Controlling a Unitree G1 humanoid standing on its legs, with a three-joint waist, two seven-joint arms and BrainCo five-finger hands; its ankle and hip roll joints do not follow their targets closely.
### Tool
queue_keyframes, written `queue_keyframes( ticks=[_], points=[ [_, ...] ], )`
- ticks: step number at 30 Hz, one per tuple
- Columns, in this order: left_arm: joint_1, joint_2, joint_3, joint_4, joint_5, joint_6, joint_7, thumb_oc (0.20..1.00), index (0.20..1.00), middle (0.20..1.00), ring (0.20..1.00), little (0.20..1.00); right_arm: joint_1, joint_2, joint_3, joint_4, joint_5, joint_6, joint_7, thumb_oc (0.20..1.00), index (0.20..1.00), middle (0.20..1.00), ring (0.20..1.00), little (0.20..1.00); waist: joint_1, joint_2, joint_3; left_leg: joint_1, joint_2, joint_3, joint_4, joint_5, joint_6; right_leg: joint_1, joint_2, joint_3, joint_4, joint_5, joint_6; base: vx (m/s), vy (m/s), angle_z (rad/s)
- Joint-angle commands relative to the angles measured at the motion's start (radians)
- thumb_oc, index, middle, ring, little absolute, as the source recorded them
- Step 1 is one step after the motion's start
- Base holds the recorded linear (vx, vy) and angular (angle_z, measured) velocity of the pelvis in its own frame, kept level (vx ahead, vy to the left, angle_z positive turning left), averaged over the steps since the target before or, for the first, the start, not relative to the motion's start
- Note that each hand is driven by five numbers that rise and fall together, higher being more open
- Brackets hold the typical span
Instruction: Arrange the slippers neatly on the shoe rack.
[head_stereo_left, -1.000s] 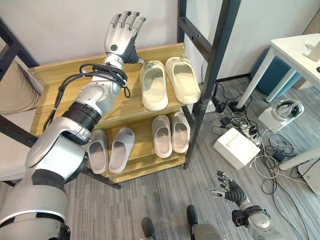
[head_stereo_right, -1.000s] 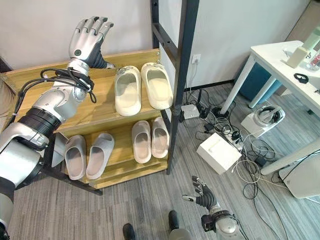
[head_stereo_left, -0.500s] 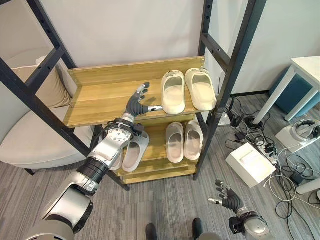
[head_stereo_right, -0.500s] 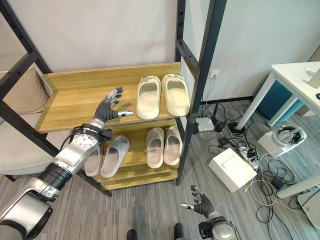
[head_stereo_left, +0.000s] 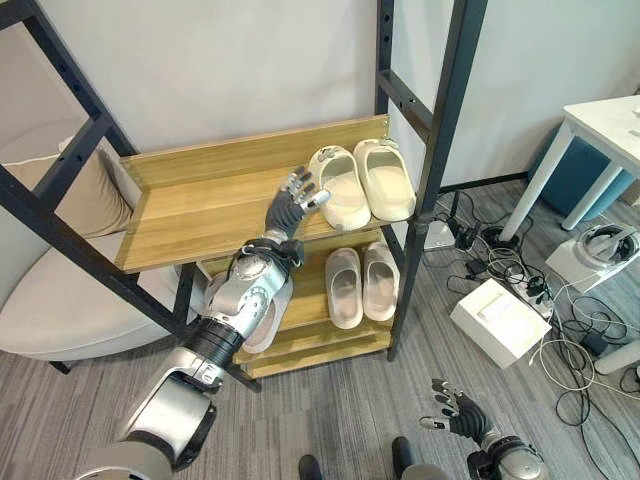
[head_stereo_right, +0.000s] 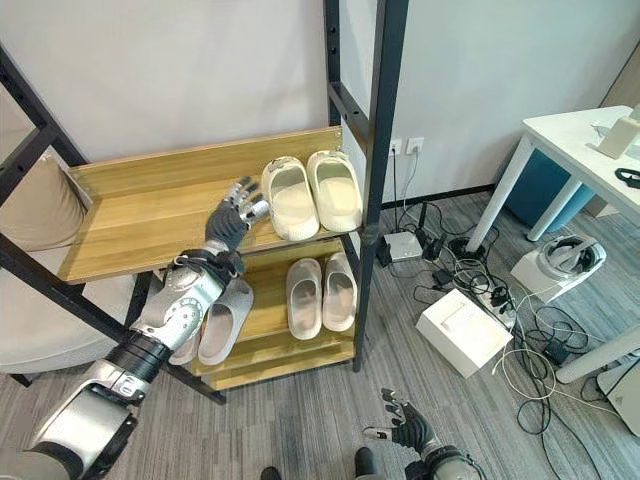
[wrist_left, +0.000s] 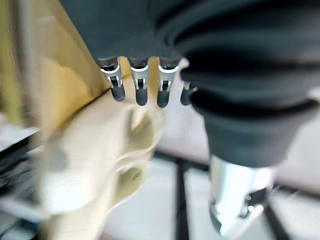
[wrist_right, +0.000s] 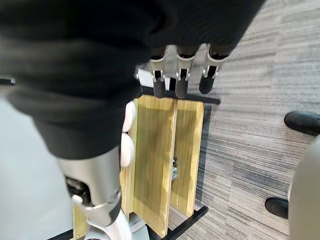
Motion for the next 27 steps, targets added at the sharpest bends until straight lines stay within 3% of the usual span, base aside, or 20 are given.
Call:
queue_keyframes(
  ticks=[1,2,3,5,6,9,11,13,14,16,18,20,22,27],
  points=[
    [-0.063,0.185,-0.027,-0.192,0.187,-0.209,-0.026,1.000,1.000,1.000,1.000,1.000,-0.029,0.004,-0.014,-0.044,0.004,-0.074,0.006,1.000,1.000,1.000,1.000,1.000,0.016,-0.039,0.010,0.074,0.065,0.000,0.000,-0.046,-0.067,0.042,-0.066,-0.020,0.001,-0.055,0.103,0.00,0.000,0.00],
    [-0.059,0.186,-0.026,-0.195,0.186,-0.208,-0.028,1.000,1.000,1.000,1.000,1.000,-0.028,0.003,-0.013,-0.044,0.004,-0.074,0.006,1.000,1.000,1.000,1.000,1.000,0.015,-0.039,0.009,0.075,0.065,0.000,0.000,-0.047,-0.067,0.042,-0.066,-0.019,0.001,-0.055,0.103,0.05,0.002,-0.02],
    [-0.012,0.194,-0.042,-0.303,0.082,-0.225,-0.141,1.000,1.000,1.000,1.000,1.000,-0.024,0.009,-0.023,-0.039,0.007,-0.075,0.020,1.000,1.000,1.000,1.000,1.000,0.023,-0.039,0.003,0.078,0.063,-0.003,0.000,-0.050,-0.066,0.047,-0.066,-0.022,0.001,-0.056,0.102,0.04,0.002,0.04],
    [0.038,0.224,-0.108,-0.421,-0.030,-0.194,-0.326,1.000,1.000,1.000,1.000,1.000,-0.018,0.021,-0.036,-0.030,0.010,-0.075,0.037,1.000,1.000,1.000,1.000,1.000,0.032,-0.040,-0.004,0.080,0.061,-0.007,0.000,-0.054,-0.065,0.052,-0.068,-0.026,0.001,-0.057,0.103,0.05,0.005,0.13],
    [0.078,0.283,-0.197,-0.488,-0.099,-0.145,-0.456,1.000,1.000,1.000,1.000,1.000,-0.017,0.025,-0.041,-0.025,0.008,-0.077,0.049,1.000,1.000,1.000,1.000,1.000,0.042,-0.038,-0.005,0.087,0.060,-0.012,0.000,-0.059,-0.063,0.062,-0.069,-0.031,0.001,-0.061,0.104,0.03,0.013,0.09],
    [0.109,0.358,-0.264,-0.533,-0.134,-0.111,-0.541,1.000,1.000,1.000,1.000,1.000,-0.022,0.025,-0.036,-0.017,0.005,-0.083,0.060,1.000,1.000,1.000,1.000,1.000,0.048,-0.036,-0.009,0.084,0.057,-0.014,0.000,-0.057,-0.061,0.061,-0.069,-0.032,0.001,-0.059,0.104,0.01,0.005,0.02],
    [0.184,0.490,-0.473,-0.468,-0.119,-0.027,-0.689,1.000,1.000,1.000,1.000,1.000,-0.040,-0.001,-0.005,-0.006,0.006,-0.097,0.079,1.000,1.000,1.000,1.000,1.000,0.055,-0.034,-0.005,0.089,0.055,-0.017,0.000,-0.057,-0.059,0.067,-0.069,-0.037,0.001,-0.059,0.105,0.00,0.000,0.00],
    [0.238,0.544,-0.510,-0.418,-0.041,-0.030,-0.705,1.000,1.000,1.000,1.000,1.000,-0.045,-0.015,0.003,-0.006,0.011,-0.103,0.085,1.000,1.000,1.000,1.000,1.000,0.057,-0.034,-0.004,0.091,0.055,-0.017,0.000,-0.058,-0.059,0.069,-0.069,-0.037,0.001,-0.061,0.107,0.00,0.015,-0.02],
    [0.342,0.558,-0.504,-0.310,0.078,-0.042,-0.691,1.000,1.000,1.000,1.000,1.000,-0.056,-0.025,0.012,-0.006,0.027,-0.107,0.091,1.000,1.000,1.000,1.000,1.000,0.063,-0.037,-0.005,0.095,0.055,-0.014,0.000,-0.059,-0.058,0.070,-0.070,-0.036,0.001,-0.061,0.108,0.00,0.027,-0.04],
    [0.396,0.536,-0.484,-0.245,0.117,-0.044,-0.678,1.000,1.000,1.000,1.000,1.000,-0.059,-0.026,0.014,-0.011,0.034,-0.106,0.092,1.000,1.000,1.000,1.000,1.000,0.064,-0.039,-0.006,0.097,0.054,-0.012,0.000,-0.060,-0.057,0.071,-0.070,-0.035,0.001,-0.060,0.108,0.00,0.014,-0.03],
    [0.566,0.397,-0.338,-0.001,0.264,-0.060,-0.560,1.000,1.000,1.000,1.000,1.000,-0.054,-0.021,-0.001,-0.001,0.058,-0.099,0.084,1.000,1.000,1.000,1.000,1.000,0.076,-0.043,-0.010,0.100,0.054,-0.016,0.000,-0.060,-0.054,0.073,-0.070,-0.036,0.001,-0.060,0.104,0.01,0.033,0.05],
    [0.603,0.306,-0.270,0.119,0.340,-0.069,-0.488,1.000,1.000,1.000,1.000,1.000,-0.052,-0.007,-0.012,0.019,0.060,-0.094,0.070,1.000,1.000,1.000,1.000,1.000,0.084,-0.047,-0.013,0.099,0.053,-0.020,0.000,-0.059,-0.052,0.075,-0.071,-0.040,0.001,-0.060,0.102,0.00,0.002,0.05],
    [0.635,0.131,-0.121,0.343,0.309,-0.051,-0.369,1.000,1.000,1.000,1.000,1.000,-0.051,0.018,-0.041,0.051,0.041,-0.084,0.037,1.000,1.000,1.000,1.000,1.000,0.103,-0.056,-0.018,0.095,0.051,-0.032,0.000,-0.055,-0.048,0.080,-0.073,-0.051,0.001,-0.061,0.097,0.00,-0.001,0.24],
    [0.635,0.046,-0.064,0.414,0.265,-0.047,-0.311,1.000,1.000,1.000,1.000,1.000,-0.057,0.038,-0.060,0.074,0.024,-0.074,0.003,1.000,1.000,1.000,1.000,1.000,0.116,-0.059,-0.020,0.094,0.049,-0.041,0.000,-0.053,-0.044,0.086,-0.074,-0.060,0.001,-0.064,0.094,-0.01,-0.009,0.06]
  ],
)
